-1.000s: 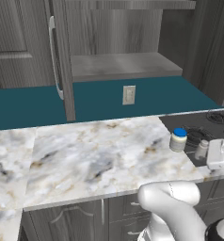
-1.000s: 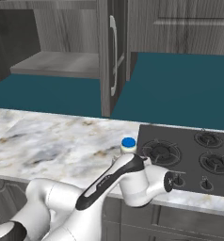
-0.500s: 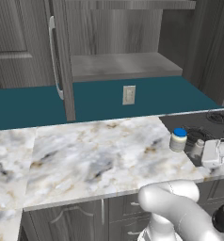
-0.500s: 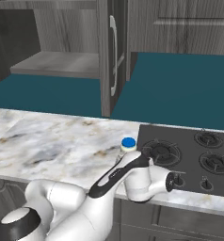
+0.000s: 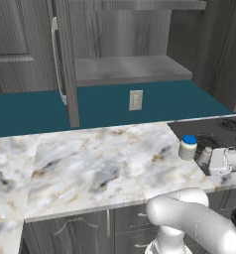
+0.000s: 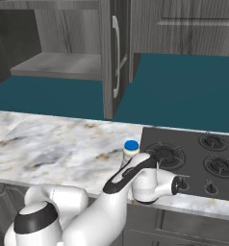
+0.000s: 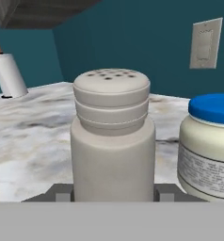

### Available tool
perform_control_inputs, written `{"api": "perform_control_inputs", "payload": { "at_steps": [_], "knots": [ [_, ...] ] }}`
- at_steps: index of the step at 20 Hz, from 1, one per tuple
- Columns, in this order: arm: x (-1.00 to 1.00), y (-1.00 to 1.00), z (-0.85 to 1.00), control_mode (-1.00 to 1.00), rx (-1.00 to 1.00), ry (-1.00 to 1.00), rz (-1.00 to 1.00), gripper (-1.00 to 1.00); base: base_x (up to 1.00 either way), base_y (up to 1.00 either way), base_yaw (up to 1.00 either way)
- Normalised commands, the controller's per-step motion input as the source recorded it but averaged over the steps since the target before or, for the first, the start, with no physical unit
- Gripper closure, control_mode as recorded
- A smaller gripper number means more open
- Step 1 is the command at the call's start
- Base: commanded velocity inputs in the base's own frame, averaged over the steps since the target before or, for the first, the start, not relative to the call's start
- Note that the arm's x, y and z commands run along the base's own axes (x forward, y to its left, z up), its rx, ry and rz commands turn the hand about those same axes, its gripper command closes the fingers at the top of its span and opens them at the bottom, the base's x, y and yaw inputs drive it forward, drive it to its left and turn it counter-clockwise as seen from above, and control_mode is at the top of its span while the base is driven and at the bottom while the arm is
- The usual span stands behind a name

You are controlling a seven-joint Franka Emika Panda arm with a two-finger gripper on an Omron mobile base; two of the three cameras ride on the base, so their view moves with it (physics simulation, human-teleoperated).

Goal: Take 2 condiments from the cabinet and move them on the counter near the stove.Make sure the condiments are lined up with each other, next to each other.

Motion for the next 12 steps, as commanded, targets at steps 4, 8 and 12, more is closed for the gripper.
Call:
{"api": "perform_control_inputs", "payload": {
  "at_steps": [4, 8, 12],
  "knots": [
    [0.24, -0.02, -0.18, -1.0, 0.0, 0.0, 0.0, 1.0, 0.0, 0.0, 0.0],
    [0.25, -0.02, -0.22, -1.0, 0.0, 0.0, 0.0, 1.0, 0.0, 0.0, 0.0],
    [0.2, -0.05, -0.22, -1.0, 0.0, 0.0, 0.0, 1.0, 0.0, 0.0, 0.0]
  ]
}}
